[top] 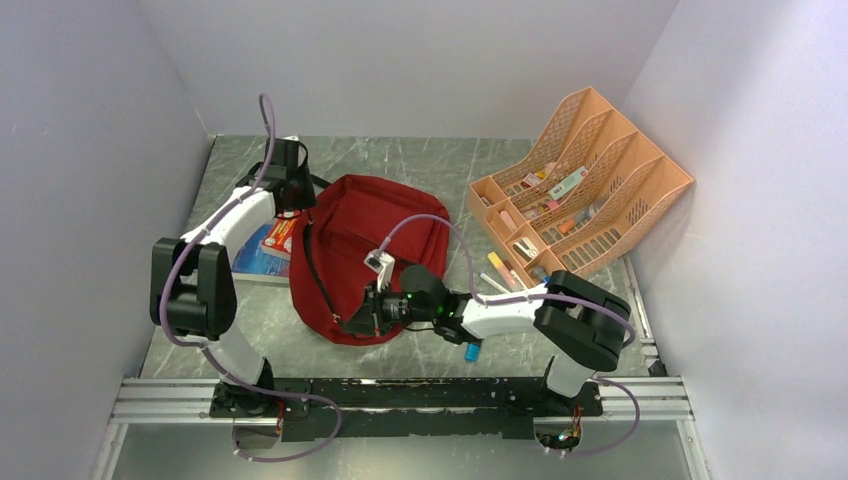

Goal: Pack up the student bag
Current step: Unzip the student bag at the center of the board.

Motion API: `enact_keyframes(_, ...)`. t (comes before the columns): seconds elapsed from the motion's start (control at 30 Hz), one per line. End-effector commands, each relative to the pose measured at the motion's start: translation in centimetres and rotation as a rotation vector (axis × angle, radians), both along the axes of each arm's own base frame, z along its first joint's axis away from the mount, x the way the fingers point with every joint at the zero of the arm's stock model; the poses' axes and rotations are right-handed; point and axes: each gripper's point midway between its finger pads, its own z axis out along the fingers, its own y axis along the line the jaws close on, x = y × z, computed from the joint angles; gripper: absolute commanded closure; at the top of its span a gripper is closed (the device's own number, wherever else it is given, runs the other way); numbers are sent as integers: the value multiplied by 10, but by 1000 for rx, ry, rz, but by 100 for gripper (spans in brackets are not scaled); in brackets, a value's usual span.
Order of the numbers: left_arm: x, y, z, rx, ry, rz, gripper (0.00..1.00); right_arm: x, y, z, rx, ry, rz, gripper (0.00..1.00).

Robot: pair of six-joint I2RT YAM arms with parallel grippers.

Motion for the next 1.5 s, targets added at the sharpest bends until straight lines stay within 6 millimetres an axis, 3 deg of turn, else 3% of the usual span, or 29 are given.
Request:
enact_keyframes(0.0,12,-7,38,-87,-104,-21,54,-3,-3,-3,-7,-8,-15,100)
enact_keyframes(0.1,-15,-5,49,-134,-90,-2,37,3,3,1,25,6,-32,100)
enact_keyframes(0.27,-70,6,59,-167,-43,83,29,11,16,6,45,9,-31,100)
enact_keyframes(0.37,-110,20,47,-154,47,197,27,17,21,8,48,-5,-39,100)
enact_keyframes(0.63,-190,11,12,-259,196,258,25,23,22,5,22,-56,-40,100)
enact_keyframes(0.73,-203,8,5,-297,185,271,23,24,20,2,3,-73,-43,100)
enact_keyframes(0.93,-202,-15,2,-420,177,226,22,25,17,-1,-18,-84,-41,100)
enact_keyframes(1.13,-205,-17,-2,-406,196,198,35,26,15,-2,-24,-87,-53,100)
enact_keyframes(1.33,-205,-30,-7,-452,209,132,80,27,14,-3,-37,-92,-58,100)
enact_keyframes(1.4,-201,-28,-2,-441,192,129,92,27,13,-1,-40,-96,-58,100)
enact_keyframes(1.47,-196,-26,4,-428,166,125,95,24,12,1,-41,-91,-42,100)
